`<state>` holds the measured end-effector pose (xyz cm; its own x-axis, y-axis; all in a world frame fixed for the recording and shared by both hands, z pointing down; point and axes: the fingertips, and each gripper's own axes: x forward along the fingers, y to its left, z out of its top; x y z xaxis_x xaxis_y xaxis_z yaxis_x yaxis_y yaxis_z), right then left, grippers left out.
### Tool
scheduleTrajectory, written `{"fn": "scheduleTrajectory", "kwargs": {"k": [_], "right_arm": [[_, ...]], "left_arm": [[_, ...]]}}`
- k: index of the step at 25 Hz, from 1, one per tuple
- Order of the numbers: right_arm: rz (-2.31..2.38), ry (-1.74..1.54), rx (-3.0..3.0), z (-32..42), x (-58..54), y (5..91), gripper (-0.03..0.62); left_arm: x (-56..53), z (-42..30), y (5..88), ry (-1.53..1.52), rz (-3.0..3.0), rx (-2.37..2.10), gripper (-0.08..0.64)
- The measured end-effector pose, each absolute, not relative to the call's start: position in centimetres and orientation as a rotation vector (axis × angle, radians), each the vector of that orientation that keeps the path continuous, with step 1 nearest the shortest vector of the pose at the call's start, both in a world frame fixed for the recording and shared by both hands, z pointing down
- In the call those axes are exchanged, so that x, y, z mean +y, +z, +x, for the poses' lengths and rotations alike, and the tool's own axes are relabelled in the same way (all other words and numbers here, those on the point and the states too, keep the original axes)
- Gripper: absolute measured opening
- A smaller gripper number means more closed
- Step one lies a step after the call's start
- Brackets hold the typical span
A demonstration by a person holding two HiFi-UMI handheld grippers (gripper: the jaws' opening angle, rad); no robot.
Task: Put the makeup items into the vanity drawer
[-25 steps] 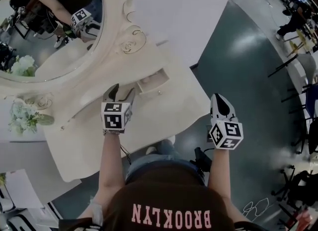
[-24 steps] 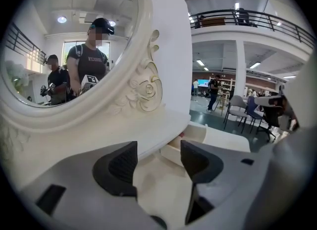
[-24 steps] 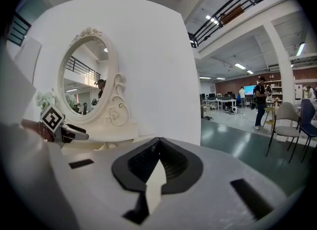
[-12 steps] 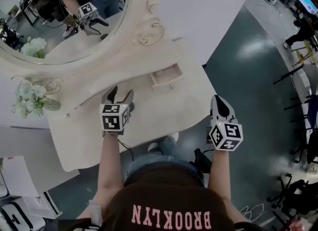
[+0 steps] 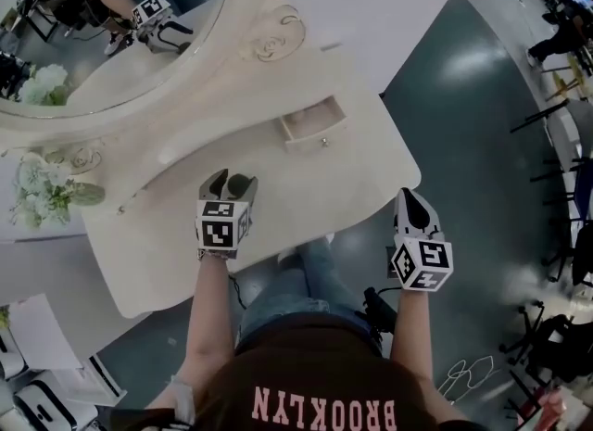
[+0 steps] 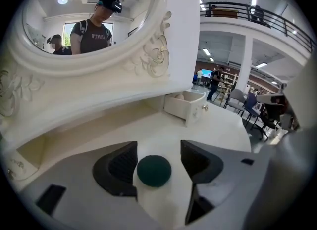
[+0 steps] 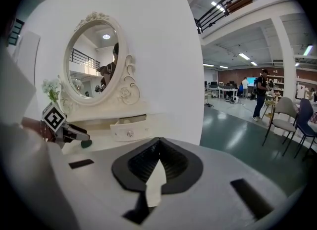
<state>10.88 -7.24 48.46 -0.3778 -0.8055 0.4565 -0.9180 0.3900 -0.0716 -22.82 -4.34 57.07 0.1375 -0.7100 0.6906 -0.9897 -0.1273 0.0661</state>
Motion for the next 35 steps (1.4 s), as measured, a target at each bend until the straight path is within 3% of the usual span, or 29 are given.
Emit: {"fn": "scheduleTrajectory", "kwargs": {"k": [12, 13, 15, 35], "right_arm": [[1.453, 0.497, -2.245, 10.6, -5.5, 51.7, -0.003], [1.451, 0.494, -2.246, 10.5, -5.5, 51.6, -0.003], [1.451, 0.486, -2.249, 10.2, -5.5, 51.4, -0.002], [1.583, 0.316, -2.325, 10.4, -6.4, 44.9, -0.002]], "left_arm": [[-2.7, -23.1, 61.1, 0.840, 1.841, -1.624, 0.237], [-2.7, -23.5, 61.1, 0.861, 1.842, -1.643, 0.209], [-2.7, -24.3, 61.0, 0.902, 1.841, -1.685, 0.041], [-7.5, -21.8, 51.1, 0.668, 2.087, -1.730, 0.040]]}}
